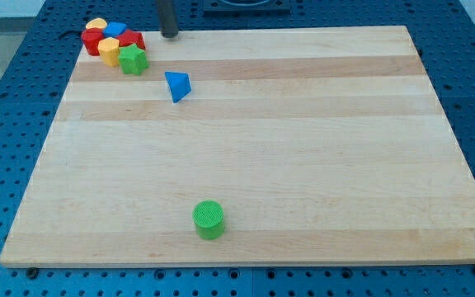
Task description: Move your arm towards the center left of the board
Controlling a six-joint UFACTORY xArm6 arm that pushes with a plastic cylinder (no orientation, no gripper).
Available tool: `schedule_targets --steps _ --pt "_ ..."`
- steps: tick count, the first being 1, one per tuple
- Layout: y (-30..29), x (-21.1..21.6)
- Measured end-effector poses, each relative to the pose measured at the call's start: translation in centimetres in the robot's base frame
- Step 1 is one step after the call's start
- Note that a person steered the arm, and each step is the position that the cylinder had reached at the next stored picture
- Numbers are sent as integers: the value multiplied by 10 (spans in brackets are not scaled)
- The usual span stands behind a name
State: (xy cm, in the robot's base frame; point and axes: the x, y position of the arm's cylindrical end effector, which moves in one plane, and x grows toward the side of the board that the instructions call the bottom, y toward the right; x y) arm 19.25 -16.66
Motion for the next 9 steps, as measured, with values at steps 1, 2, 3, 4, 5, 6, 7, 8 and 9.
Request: schedule_targets --steps 1,2,3,4,5,6,7,8,9 --pt "-32 8" --pt "-40 28" --pt "-45 39" --pt "2 36" --pt "27 35" --pt "88 36" --pt "170 51" --pt "217 107" --pt "195 195"
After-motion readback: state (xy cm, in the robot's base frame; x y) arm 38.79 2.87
